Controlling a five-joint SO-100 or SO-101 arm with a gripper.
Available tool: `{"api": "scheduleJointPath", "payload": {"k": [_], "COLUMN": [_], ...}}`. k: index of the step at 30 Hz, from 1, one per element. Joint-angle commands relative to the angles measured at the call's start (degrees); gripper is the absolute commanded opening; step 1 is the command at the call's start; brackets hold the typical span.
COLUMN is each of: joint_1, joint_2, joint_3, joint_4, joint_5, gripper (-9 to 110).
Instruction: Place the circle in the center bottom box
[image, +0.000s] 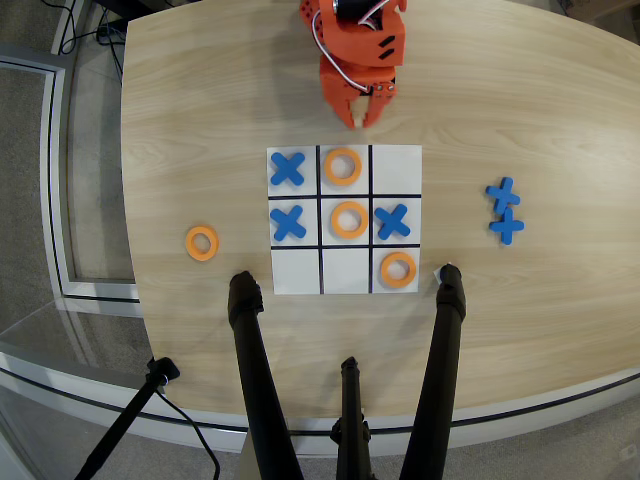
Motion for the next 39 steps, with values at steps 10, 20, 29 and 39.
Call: {"api": "scheduleJointPath", "payload": {"k": [10, 20, 29, 39], "joint_1": [23.7, 88.9, 94.1, 94.1], "joint_2": [2.3, 4.3, 4.3, 4.3], "joint_3": [3.3, 3.3, 3.3, 3.3], "joint_4": [1.8, 1.7, 1.8, 1.8], "joint_5": [0.1, 0.2, 0.2, 0.2], "gripper": [0, 0, 0, 0]}}
